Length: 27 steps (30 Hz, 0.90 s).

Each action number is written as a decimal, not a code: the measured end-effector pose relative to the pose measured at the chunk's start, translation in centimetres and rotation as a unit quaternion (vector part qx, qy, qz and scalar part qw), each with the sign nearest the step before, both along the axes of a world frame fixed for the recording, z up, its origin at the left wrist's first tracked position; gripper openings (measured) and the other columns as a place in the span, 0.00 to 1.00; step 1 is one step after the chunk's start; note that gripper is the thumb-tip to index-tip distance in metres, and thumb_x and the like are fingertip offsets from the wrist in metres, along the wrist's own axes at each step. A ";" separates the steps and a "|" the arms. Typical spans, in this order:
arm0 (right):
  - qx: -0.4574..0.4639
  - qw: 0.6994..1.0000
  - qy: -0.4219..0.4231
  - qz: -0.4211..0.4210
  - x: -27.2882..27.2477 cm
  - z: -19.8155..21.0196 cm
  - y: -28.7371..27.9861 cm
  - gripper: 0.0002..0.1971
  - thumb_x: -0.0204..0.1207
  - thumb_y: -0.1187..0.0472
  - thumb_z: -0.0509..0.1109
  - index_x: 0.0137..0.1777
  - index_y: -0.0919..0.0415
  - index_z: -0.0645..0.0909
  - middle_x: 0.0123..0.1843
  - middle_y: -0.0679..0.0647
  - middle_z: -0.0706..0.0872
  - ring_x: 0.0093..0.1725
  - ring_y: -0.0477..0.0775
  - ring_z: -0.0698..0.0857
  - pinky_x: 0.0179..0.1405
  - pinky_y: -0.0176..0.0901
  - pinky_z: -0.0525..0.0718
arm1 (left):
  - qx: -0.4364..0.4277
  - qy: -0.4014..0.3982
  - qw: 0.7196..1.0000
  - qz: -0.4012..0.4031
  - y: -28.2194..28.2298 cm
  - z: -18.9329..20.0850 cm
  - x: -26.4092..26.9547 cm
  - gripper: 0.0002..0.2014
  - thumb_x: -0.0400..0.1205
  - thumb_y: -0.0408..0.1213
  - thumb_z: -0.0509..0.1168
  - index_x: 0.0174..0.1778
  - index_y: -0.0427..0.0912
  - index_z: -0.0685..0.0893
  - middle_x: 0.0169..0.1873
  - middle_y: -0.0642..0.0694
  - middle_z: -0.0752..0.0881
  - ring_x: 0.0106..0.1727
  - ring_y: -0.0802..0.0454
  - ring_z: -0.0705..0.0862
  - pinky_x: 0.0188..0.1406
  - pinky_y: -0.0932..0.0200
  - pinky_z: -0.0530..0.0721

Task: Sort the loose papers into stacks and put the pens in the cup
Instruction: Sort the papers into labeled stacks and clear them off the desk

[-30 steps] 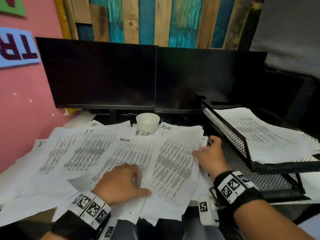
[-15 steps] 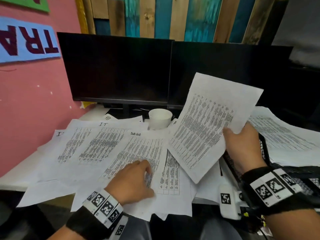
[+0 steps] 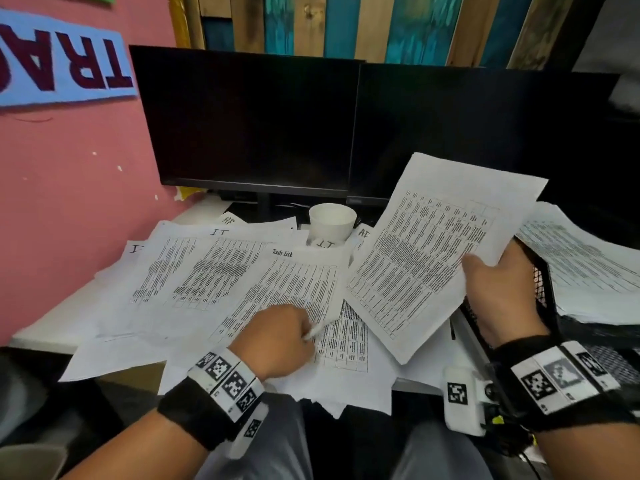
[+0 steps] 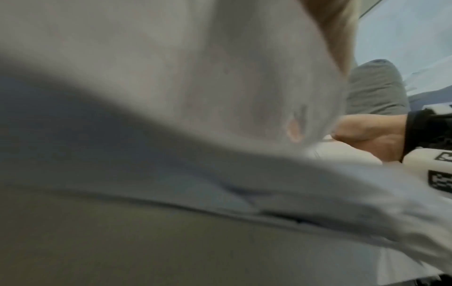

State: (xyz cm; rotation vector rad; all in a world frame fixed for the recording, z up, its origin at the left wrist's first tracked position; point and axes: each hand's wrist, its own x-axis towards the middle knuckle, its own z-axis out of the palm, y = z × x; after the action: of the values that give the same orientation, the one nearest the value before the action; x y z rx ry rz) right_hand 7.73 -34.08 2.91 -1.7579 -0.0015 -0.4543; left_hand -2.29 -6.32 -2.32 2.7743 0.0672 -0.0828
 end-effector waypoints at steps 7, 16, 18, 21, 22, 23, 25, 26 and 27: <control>0.073 0.994 0.065 0.043 -0.3 -0.7 -0.4 0.19 0.86 0.73 0.63 0.69 0.55 0.85 0.60 0.51 0.93 0.60 0.59 0.92 0.60 0.59 0.92 | -0.132 -0.150 0.967 0.160 4.9 3.3 -0.5 0.05 0.89 0.41 0.63 0.52 0.51 0.84 0.27 0.51 0.86 0.25 0.51 0.81 0.27 0.58 0.74; 0.224 0.939 0.186 0.181 -1.9 -1.5 4.6 0.19 0.92 0.69 0.57 0.71 0.54 0.85 0.61 0.53 0.95 0.63 0.61 0.93 0.60 0.63 0.91 | -0.120 -0.275 0.954 0.027 0.8 8.4 -2.4 0.19 0.91 0.39 0.58 0.74 0.65 0.80 0.31 0.48 0.88 0.29 0.55 0.85 0.31 0.54 0.83; 0.268 0.925 0.197 0.183 -2.1 -1.8 5.7 0.17 0.93 0.66 0.57 0.74 0.57 0.84 0.63 0.58 0.94 0.64 0.65 0.92 0.61 0.65 0.90 | -0.096 -0.227 0.969 -0.026 -1.2 7.7 -1.9 0.22 0.92 0.38 0.57 0.78 0.65 0.77 0.26 0.50 0.84 0.19 0.60 0.76 0.21 0.69 0.71; 0.295 0.906 0.211 0.220 -2.5 -1.6 6.8 0.18 0.95 0.53 0.57 0.73 0.59 0.84 0.63 0.62 0.94 0.61 0.65 0.94 0.61 0.64 0.91 | -0.052 -0.178 0.978 -0.099 -3.3 5.8 -1.1 0.24 0.91 0.38 0.56 0.82 0.65 0.73 0.35 0.53 0.88 0.29 0.62 0.82 0.32 0.63 0.81; 0.289 0.901 0.218 0.239 -2.5 -1.5 7.0 0.20 0.93 0.47 0.59 0.72 0.58 0.84 0.63 0.61 0.94 0.60 0.64 0.94 0.62 0.65 0.90 | -0.051 -0.170 0.977 -0.116 -3.7 5.2 -0.9 0.24 0.91 0.40 0.56 0.82 0.66 0.72 0.45 0.53 0.91 0.41 0.58 0.88 0.45 0.55 0.87; 0.271 0.902 0.217 0.257 -2.6 -1.5 7.2 0.20 0.91 0.45 0.62 0.73 0.56 0.84 0.64 0.60 0.94 0.61 0.62 0.94 0.65 0.65 0.89 | -0.052 -0.154 0.977 -0.135 -4.2 4.7 -0.7 0.23 0.92 0.42 0.55 0.83 0.67 0.69 0.60 0.54 0.90 0.57 0.51 0.89 0.59 0.50 0.87; 0.194 0.927 0.174 0.268 -2.8 -1.7 7.7 0.16 0.88 0.54 0.70 0.75 0.53 0.83 0.67 0.54 0.93 0.64 0.58 0.93 0.70 0.64 0.87 | -0.058 -0.105 0.976 -0.182 -5.0 4.2 -0.4 0.23 0.93 0.49 0.53 0.85 0.70 0.63 0.83 0.65 0.71 0.84 0.50 0.70 0.83 0.46 0.71; 0.144 0.946 0.142 0.254 -2.7 -1.9 7.7 0.16 0.87 0.63 0.70 0.74 0.53 0.84 0.66 0.52 0.94 0.65 0.56 0.93 0.71 0.63 0.87 | -0.067 -0.078 0.974 -0.201 -5.0 4.0 -0.3 0.23 0.93 0.53 0.53 0.86 0.70 0.62 0.85 0.72 0.61 0.88 0.55 0.60 0.88 0.50 0.62; 0.107 0.959 0.120 0.235 -2.6 -2.0 7.7 0.19 0.86 0.71 0.67 0.72 0.54 0.85 0.64 0.50 0.94 0.64 0.53 0.93 0.71 0.62 0.88 | -0.092 -0.058 0.972 -0.207 -4.8 4.0 -0.3 0.23 0.92 0.55 0.54 0.86 0.68 0.65 0.84 0.74 0.58 0.88 0.59 0.58 0.88 0.53 0.59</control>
State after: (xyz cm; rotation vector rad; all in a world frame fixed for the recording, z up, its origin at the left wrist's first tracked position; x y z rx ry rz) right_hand 5.12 -26.41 0.89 -1.5238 -0.1875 0.1030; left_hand -2.56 -11.16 1.68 2.5570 -0.5234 -0.0293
